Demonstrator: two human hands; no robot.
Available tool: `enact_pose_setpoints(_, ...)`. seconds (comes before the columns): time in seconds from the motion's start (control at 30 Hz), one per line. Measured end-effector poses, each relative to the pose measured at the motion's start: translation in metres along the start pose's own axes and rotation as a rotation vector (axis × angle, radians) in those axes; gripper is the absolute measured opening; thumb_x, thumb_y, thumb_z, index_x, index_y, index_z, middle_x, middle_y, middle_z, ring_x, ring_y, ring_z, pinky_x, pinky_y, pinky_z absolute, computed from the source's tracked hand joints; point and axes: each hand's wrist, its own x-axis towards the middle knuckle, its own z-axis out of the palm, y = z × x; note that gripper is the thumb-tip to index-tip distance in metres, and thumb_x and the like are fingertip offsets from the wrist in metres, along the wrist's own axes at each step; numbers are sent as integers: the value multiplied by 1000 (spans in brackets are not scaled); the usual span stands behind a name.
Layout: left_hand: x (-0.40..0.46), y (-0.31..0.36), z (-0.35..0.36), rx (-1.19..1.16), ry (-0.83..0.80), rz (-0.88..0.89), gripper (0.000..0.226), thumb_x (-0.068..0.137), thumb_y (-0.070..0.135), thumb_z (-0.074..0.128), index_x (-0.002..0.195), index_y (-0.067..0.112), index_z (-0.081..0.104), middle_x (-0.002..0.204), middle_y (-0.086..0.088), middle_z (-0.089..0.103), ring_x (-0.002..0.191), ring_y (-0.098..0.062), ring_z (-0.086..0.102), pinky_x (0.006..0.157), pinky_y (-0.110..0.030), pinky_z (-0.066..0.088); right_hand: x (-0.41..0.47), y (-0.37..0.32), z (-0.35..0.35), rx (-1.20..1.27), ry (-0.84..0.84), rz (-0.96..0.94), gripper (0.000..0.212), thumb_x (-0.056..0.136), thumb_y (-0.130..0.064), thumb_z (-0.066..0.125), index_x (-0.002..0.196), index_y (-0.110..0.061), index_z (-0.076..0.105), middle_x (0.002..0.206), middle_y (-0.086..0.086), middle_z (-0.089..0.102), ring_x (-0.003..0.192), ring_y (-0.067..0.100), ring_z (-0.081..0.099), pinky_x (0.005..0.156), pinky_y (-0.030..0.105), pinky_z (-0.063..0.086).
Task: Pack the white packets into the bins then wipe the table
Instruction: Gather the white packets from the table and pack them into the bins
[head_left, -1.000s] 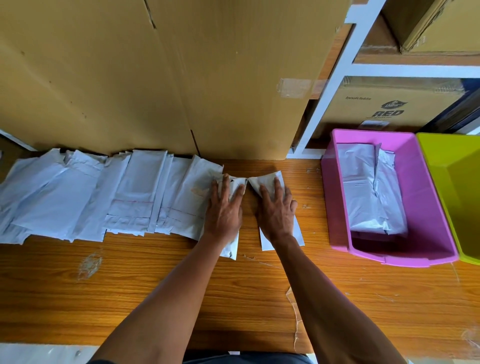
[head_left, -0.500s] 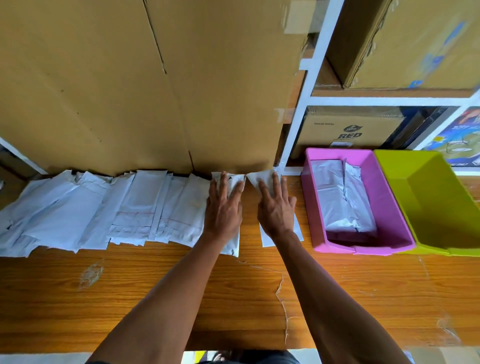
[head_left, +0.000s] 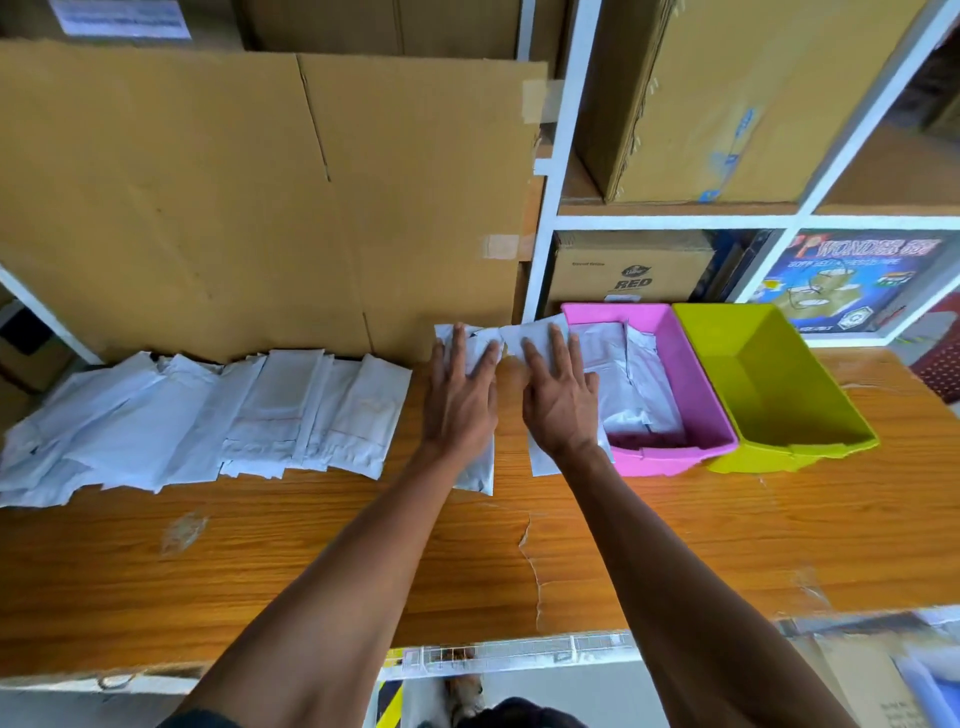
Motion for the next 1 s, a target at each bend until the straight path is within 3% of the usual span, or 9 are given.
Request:
enact_pose_setpoints(0.23, 9, 60, 3, -43, 3, 64, 56, 109, 36, 42, 165, 36, 32, 177, -11, 10, 159, -41, 16, 122, -53, 36, -5, 52, -35, -43, 20, 93, 57, 105, -35, 45, 161, -30, 36, 174, 12, 18, 160, 42, 12, 106, 63, 41)
enact_pose_setpoints(0.37, 23, 102, 19, -89, 12, 85, 54, 109, 36, 39, 163, 34, 38, 176, -12, 14, 158, -42, 21, 119, -52, 39, -1, 95, -50, -48, 22, 157, 60, 103, -30, 45, 163, -29, 34, 174, 12, 16, 157, 49, 14, 114, 64, 35)
enact_pose_setpoints(0.7, 88, 191, 84, -130, -83, -55, 53, 112, 33, 40, 165, 35, 34, 176, -15, 10, 158, -46, 17, 124, -57, 30, 47, 203, -49, 39, -71, 231, 60, 104, -27, 47, 162, -31, 34, 174, 10, 18, 156, 49, 15, 116, 59, 30)
enact_pose_setpoints(1.0, 124, 216, 138, -60, -182, -131, 54, 111, 38, 37, 165, 33, 31, 176, -15, 10, 158, -49, 14, 124, -63, 29, 87, 251, -34, 120, -137, 228, 59, 106, -29, 42, 164, -32, 30, 175, 7, 14, 158, 46, 14, 119, 58, 30)
